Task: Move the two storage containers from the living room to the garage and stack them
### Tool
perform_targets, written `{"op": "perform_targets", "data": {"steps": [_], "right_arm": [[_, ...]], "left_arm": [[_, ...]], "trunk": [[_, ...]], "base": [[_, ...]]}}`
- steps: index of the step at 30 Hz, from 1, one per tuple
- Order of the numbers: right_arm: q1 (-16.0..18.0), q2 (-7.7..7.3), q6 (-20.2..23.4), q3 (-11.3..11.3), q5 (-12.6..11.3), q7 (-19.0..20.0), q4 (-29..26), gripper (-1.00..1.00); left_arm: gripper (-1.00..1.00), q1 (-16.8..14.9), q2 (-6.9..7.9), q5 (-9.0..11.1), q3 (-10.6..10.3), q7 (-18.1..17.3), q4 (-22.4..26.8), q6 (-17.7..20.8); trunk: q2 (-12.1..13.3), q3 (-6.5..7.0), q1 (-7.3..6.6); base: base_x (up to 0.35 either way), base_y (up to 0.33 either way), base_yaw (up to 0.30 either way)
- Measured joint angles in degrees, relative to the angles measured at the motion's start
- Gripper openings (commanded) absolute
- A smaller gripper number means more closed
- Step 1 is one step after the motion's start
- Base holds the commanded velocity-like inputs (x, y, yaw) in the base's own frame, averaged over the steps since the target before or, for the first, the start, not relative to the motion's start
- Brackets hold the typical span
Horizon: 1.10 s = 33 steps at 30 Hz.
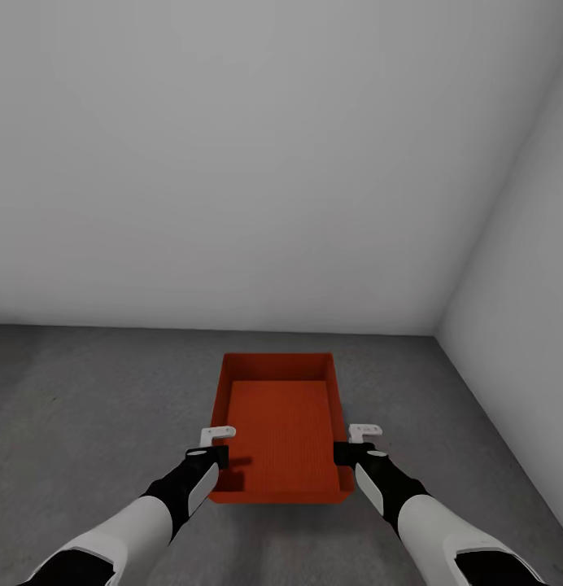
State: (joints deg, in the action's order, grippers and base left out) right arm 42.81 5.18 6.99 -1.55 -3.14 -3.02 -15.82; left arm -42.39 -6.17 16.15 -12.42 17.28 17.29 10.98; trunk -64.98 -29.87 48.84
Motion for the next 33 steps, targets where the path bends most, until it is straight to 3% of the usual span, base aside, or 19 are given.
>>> {"op": "perform_targets", "data": {"steps": [33], "right_arm": [[0.0,-0.01,0.0,0.0,0.0,0.0,0.0,-1.00]], "left_arm": [[-1.00,0.0,-0.02,0.0,0.0,0.0,0.0,0.0]], "trunk": [[-13.2,-5.93,7.25]], "base": [[0.000,0.000,0.000]]}}
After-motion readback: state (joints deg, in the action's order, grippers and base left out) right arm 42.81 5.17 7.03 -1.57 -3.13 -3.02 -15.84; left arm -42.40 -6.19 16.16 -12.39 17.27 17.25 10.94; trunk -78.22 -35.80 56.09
